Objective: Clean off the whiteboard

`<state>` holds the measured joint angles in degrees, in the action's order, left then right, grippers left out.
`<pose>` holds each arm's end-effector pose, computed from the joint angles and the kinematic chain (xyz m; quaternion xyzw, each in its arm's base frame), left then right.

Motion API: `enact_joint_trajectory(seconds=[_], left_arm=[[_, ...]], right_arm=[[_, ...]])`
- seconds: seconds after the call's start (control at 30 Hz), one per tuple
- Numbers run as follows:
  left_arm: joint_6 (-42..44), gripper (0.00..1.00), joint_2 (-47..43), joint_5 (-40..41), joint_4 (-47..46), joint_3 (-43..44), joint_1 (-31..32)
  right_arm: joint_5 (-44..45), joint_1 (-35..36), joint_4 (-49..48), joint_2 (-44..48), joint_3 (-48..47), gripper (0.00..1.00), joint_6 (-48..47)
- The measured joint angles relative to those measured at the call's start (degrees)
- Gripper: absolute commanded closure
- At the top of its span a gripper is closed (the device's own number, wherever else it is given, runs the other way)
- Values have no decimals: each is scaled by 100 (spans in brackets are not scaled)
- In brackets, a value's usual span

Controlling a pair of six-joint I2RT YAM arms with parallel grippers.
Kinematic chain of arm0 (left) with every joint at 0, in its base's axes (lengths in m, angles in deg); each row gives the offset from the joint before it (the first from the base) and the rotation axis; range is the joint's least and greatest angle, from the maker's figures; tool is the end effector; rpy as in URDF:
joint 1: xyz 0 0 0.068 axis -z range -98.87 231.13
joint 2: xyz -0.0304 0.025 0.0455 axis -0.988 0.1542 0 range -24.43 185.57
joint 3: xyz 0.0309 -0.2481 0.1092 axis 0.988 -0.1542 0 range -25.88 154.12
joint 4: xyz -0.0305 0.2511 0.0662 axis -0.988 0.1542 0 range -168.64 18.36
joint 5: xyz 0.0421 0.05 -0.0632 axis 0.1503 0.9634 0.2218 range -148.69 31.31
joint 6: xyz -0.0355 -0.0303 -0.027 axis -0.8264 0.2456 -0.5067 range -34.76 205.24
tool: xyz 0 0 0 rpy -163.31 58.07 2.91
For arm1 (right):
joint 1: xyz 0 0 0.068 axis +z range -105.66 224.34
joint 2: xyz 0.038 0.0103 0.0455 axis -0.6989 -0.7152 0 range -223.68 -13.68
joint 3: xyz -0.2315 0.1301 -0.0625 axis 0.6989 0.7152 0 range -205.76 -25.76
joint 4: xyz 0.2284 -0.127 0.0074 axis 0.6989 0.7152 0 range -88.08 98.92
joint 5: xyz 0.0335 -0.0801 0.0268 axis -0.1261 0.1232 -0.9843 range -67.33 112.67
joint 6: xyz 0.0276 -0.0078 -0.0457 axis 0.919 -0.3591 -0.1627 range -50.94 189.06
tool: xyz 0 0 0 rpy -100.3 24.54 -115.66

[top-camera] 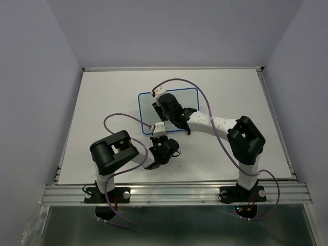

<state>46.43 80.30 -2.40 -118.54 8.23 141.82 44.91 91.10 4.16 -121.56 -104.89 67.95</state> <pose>0.1755 -0.2520 0.1097 -0.0837 0.7967 -0.0679 0.5947 0.3086 0.3086 0.2444 -0.2596 0.8191 0.0328 0.5106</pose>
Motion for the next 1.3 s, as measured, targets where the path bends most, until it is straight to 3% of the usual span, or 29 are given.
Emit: enact_joint_trajectory(seconds=[0.2,0.43,0.77,1.03,1.3], left_arm=[[9,100,26,44,-63,-2,4],[61,100,70,68,-146,-4,4],[42,100,94,68,-345,-76,2],[42,100,138,103,-424,-76,2],[42,100,188,146,-483,-76,4]], right_arm=[[-686,315,256,-223,-2,99,-103],[-236,251,485,-308,-358,99,-11],[254,-380,267,-286,-778,99,-48],[-514,-387,42,-162,-540,99,-483],[-852,114,542,-271,-540,99,-546]])
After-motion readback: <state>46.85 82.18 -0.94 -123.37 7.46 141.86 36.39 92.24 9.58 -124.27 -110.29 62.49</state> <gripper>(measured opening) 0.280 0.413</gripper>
